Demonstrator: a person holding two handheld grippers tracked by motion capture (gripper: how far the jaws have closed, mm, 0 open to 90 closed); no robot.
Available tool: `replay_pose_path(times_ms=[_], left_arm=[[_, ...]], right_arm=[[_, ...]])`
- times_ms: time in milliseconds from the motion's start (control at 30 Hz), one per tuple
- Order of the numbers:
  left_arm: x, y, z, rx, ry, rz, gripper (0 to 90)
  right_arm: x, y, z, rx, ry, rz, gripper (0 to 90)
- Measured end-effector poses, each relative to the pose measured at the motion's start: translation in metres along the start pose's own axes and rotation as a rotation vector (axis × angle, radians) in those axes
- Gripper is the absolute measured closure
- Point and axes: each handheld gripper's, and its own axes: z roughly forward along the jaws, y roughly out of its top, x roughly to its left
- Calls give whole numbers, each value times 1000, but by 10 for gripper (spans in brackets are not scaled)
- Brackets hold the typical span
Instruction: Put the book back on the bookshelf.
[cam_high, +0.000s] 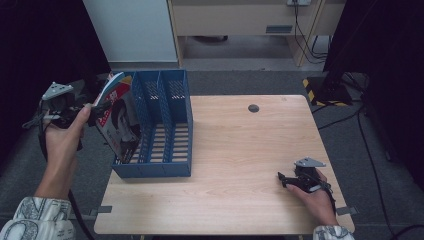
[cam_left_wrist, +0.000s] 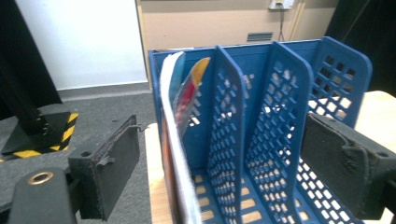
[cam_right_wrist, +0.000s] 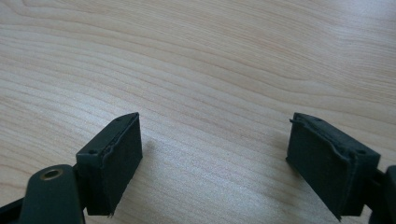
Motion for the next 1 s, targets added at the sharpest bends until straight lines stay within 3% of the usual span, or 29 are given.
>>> replay_pose_path(times_ms=[500, 1000], left_arm=[[-30, 1, 8, 2, -50, 53, 113], [-52, -8, 31, 64, -106, 80, 87]], right_arm=[[0, 0, 0, 1, 1, 1, 182], [0, 0, 0, 1, 2, 1, 181]])
